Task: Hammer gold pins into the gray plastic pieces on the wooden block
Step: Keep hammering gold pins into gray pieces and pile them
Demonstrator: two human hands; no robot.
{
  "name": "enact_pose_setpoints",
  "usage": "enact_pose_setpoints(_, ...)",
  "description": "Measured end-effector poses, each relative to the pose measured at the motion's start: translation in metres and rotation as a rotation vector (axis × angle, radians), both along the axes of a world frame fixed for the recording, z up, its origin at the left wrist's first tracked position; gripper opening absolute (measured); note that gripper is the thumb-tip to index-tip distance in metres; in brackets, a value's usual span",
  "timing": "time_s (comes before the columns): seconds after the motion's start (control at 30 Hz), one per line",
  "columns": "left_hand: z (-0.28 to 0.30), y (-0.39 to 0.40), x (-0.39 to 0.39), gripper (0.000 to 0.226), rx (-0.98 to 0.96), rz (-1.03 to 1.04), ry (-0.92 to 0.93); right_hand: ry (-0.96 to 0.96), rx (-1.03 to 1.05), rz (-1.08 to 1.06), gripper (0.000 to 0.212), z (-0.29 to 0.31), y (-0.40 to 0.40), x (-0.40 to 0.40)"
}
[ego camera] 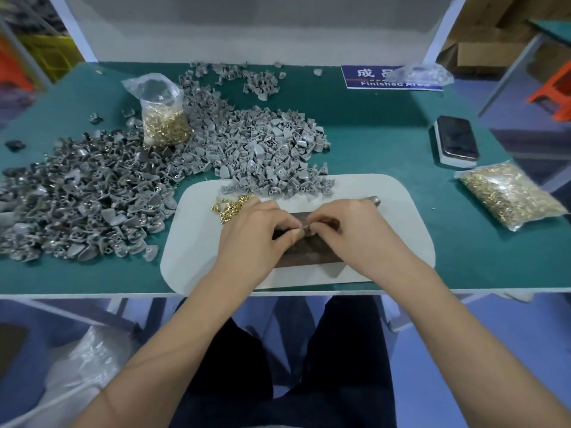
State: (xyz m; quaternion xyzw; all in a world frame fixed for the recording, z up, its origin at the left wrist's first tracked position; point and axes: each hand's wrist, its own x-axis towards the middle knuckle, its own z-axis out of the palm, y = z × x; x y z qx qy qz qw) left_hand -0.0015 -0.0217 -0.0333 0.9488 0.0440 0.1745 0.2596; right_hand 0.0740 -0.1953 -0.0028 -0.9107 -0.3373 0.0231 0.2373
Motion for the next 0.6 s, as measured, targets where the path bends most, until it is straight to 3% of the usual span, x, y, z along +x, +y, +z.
enact_pose_setpoints(0.1,-0.001,0.000,0.000,0.008,-0.010,0.008,0.002,-0.098,0.262,-0.276,0.015,-0.004,-0.034,0.008)
enact_pose_setpoints(0.17,-0.002,-0.001,0.000,0.008,-0.020,0.015,0.005,-0.123,0.118,-0.487,0.018,-0.015,-0.054,0.013)
enact_pose_setpoints(0.23,-0.003,-0.002,-0.001,0.007,-0.022,0.019,0.007,0.002,-0.156,-0.533,0.035,-0.029,-0.064,0.012)
enact_pose_setpoints(0.33,-0.004,-0.002,-0.002,0.007,-0.020,0.019,0.004,0.084,-0.214,-0.467,0.030,-0.038,-0.068,0.009)
enact_pose_setpoints(0.47,-0.007,-0.004,-0.005,0.008,0.021,0.030,-0.022,-0.079,-0.320,-0.565,0.029,-0.026,-0.077,0.016)
enact_pose_setpoints(0.53,-0.008,-0.006,-0.006,0.008,0.044,0.040,-0.037,-0.084,-0.156,-0.537,0.031,-0.015,-0.081,0.012)
enact_pose_setpoints(0.6,-0.008,-0.006,-0.005,0.008,0.051,0.042,-0.038,0.093,0.154,-0.436,0.028,-0.002,-0.076,0.003)
